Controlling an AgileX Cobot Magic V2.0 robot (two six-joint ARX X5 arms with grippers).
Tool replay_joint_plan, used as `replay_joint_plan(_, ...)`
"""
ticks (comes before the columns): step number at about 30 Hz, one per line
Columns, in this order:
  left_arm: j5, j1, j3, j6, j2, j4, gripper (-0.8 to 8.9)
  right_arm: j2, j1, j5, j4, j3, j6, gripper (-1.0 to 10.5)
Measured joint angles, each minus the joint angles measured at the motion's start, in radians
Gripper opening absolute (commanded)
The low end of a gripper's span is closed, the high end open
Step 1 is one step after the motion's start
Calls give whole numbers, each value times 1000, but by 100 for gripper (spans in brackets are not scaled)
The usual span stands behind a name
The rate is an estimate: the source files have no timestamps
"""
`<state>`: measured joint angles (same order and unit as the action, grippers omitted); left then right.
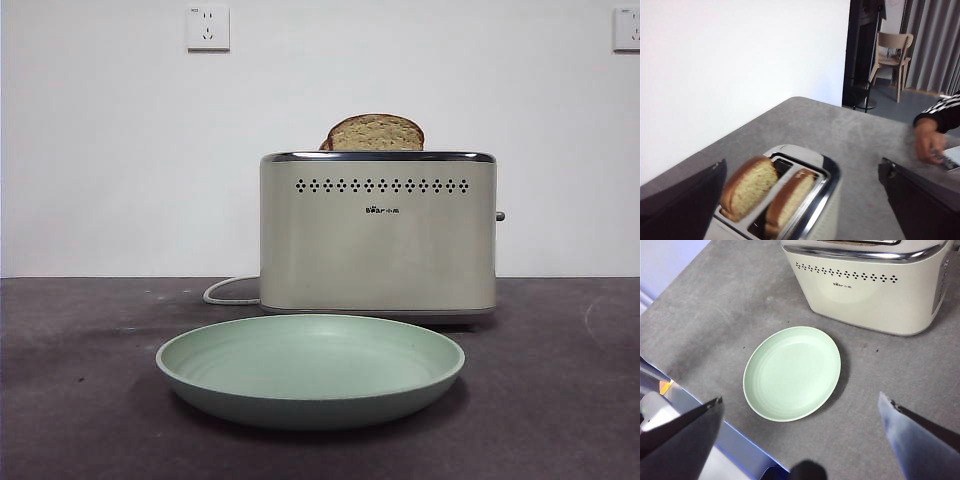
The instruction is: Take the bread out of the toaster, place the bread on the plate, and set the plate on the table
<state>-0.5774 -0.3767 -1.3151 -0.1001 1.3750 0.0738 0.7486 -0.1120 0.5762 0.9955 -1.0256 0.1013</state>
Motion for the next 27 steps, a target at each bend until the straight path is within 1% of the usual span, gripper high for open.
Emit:
replay_joint_plan(7, 26, -43, -23, -60, 197, -143, 502, 0, 0, 0, 0, 0, 0, 630)
replay_joint_plan(12, 45, -69, -26, -85, 285, -216, 502, 5, 0, 0, 2, 0, 0, 630)
replay_joint_plan(20, 80, -98, -27, -118, 391, -225, 501, 17, 0, 0, 3, 0, 0, 630)
replay_joint_plan(24, 124, -105, -27, -129, 415, -226, 493, 19, 0, 0, 3, 0, 0, 630)
replay_joint_plan(27, 139, -105, -27, -136, 417, -233, 380, 19, 0, 0, 3, 0, 0, 630)
